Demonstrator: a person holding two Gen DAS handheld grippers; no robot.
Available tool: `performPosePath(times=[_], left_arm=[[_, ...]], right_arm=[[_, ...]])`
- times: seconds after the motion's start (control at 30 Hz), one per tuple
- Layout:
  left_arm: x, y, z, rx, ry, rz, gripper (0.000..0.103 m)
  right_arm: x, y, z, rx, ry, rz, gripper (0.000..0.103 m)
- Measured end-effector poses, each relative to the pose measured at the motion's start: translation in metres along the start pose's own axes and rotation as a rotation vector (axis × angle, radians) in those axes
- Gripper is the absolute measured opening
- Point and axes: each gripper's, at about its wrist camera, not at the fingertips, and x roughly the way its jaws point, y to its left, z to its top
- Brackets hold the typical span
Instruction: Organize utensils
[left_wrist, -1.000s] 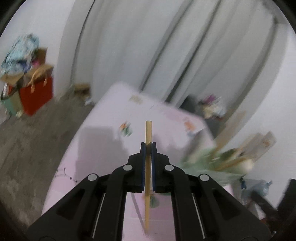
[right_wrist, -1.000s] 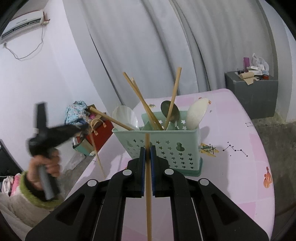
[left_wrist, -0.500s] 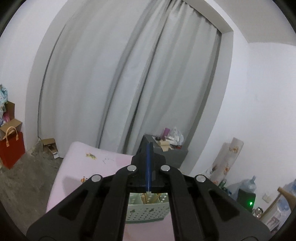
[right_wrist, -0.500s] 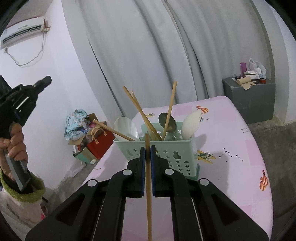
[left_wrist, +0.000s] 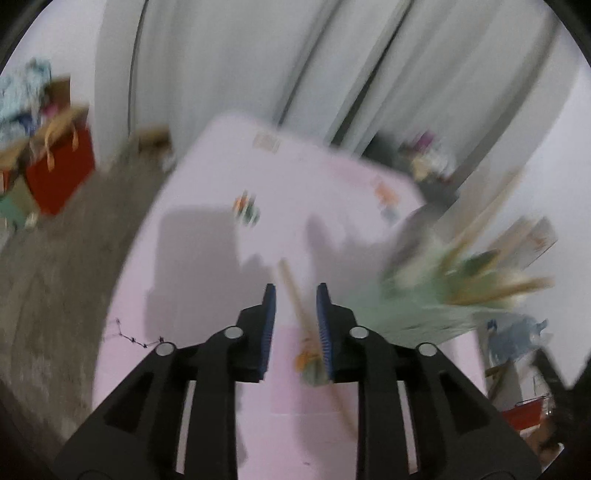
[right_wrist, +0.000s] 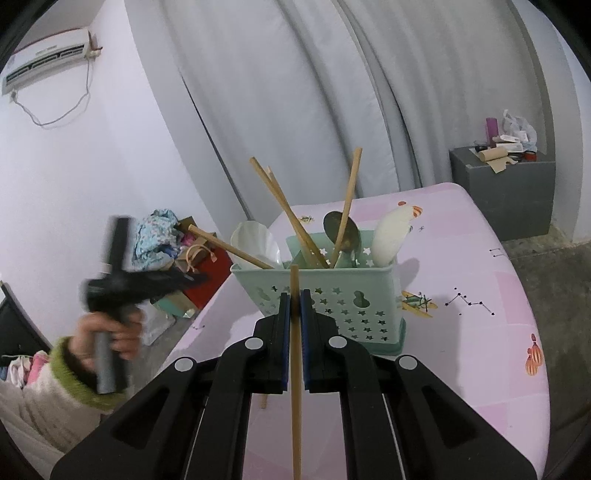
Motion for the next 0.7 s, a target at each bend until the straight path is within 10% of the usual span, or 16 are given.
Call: performPosePath(times=[0.23,0.7], left_arm=[[0.085,0.028,0.011,-0.100,0.175,-0.019,0.026],[0.106,-0.012,0.008,0.177,0.112,0.159,0.036]], right_arm=[[0.009,0.001,-0.002,-0.005,0.033,-0.022,0.006],[0.020,-0.004,-0.004,0.006,0.066,-0.033,0.006]])
